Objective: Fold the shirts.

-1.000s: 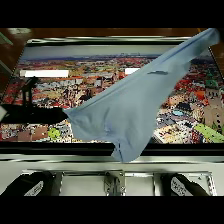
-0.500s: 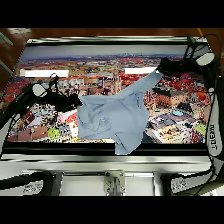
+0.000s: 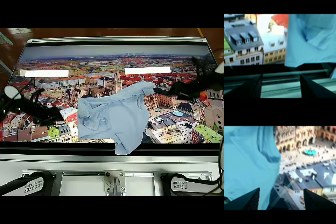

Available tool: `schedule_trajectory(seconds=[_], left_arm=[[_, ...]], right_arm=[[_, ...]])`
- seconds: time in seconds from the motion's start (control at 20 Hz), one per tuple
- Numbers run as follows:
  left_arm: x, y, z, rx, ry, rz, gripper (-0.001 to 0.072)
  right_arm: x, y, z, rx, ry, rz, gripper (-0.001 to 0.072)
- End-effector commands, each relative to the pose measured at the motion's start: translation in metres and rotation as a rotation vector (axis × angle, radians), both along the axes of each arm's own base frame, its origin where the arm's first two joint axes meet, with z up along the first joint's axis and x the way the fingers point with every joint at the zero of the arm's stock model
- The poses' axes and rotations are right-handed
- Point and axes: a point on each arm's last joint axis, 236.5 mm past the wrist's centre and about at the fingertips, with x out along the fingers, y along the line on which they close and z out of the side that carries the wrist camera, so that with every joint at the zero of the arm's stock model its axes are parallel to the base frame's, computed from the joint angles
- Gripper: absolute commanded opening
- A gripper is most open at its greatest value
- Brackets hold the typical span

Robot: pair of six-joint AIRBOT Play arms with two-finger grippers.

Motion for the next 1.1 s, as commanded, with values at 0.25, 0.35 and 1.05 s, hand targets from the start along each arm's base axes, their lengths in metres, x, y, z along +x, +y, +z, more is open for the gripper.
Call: schedule_trajectory(seconds=[0.25,0.35,1.05], left_arm=[[-0.057,-0.069,-0.086,-0.185,0.014,0.112,0.0555],[-0.044,-0.082,-0.088,-0.203,-0.019,0.139,0.0555],[-0.027,-0.095,-0.088,-0.228,-0.085,0.156,0.0040]], right_arm=[[-0.105,0.012,-0.084,0.195,0.242,-0.200,0.0644],[-0.113,0.010,-0.095,0.178,0.264,-0.208,0.0645],[-0.142,0.105,-0.142,0.229,0.286,-0.080,0.0676]])
